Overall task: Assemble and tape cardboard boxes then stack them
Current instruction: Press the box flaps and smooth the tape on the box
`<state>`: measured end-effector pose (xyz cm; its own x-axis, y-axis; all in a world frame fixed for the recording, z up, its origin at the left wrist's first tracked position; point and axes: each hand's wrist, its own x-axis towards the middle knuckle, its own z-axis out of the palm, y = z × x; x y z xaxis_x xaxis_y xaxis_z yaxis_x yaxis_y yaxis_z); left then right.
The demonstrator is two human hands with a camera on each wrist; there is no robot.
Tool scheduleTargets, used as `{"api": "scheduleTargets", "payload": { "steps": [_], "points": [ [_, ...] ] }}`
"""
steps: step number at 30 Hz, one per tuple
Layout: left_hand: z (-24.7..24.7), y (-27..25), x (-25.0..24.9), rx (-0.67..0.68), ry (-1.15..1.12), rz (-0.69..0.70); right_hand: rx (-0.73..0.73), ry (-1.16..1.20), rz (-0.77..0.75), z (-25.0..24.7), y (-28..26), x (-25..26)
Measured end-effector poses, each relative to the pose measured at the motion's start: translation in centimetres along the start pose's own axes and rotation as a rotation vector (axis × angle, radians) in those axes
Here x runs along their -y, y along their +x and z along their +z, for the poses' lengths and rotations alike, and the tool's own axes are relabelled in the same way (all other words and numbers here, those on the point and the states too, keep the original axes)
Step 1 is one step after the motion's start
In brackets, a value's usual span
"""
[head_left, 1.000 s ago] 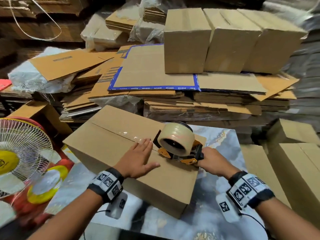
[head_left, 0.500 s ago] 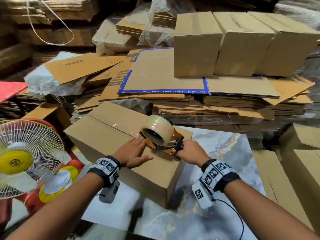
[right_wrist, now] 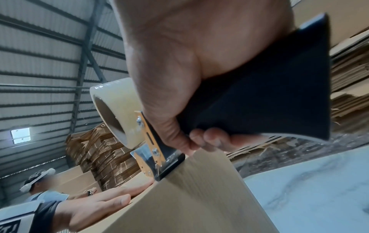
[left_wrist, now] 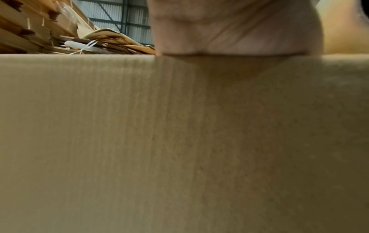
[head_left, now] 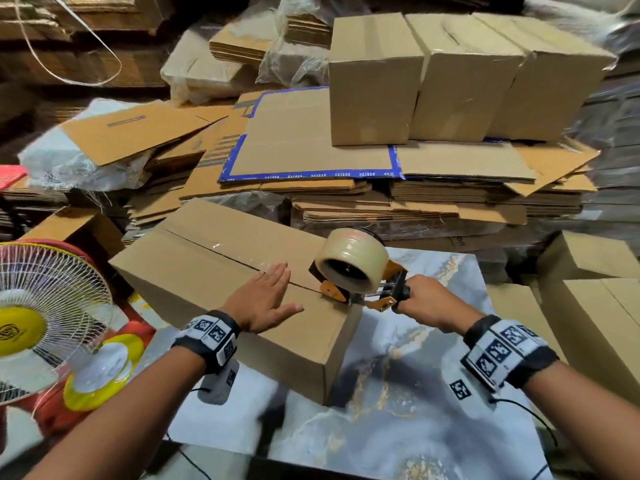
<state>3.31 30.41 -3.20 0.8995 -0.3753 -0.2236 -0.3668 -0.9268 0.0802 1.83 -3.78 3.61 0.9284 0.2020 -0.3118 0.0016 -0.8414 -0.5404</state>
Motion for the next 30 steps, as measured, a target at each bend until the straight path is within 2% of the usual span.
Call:
{"api": "scheduleTargets", "payload": {
  "steps": [4,6,10,13,22,30],
  "points": [
    [-0.2,0.0,-2.2,-0.009,-0.003,-0.134,-0.029,-0.009,-0.025,0.1,-0.4,0.0],
    [0.1,0.1,-4.0,-0.051,-0.043,-0.15,-0.032,0.0,-0.039,0.3,-0.5,0.0],
    [1.1,0.7,-8.8,-0.168,-0.096,0.043,-0.055,0.027,-0.035,0.9,-0.7,-0.4],
    [1.6,1.1,-10.5,-0.235,-0.094,0.077,-0.069,0.05,-0.042,1.1,-1.0,-0.6],
    [1.7,1.3,-10.6,-0.143,-0.094,0.007,-0.078,-0.001,-0.062,0.4,-1.3,-1.8],
    [1.3,1.4,-11.2,-0.042,-0.053,-0.066,-0.083,0.015,-0.01,-1.3,-5.2,-9.3]
  ]
}}
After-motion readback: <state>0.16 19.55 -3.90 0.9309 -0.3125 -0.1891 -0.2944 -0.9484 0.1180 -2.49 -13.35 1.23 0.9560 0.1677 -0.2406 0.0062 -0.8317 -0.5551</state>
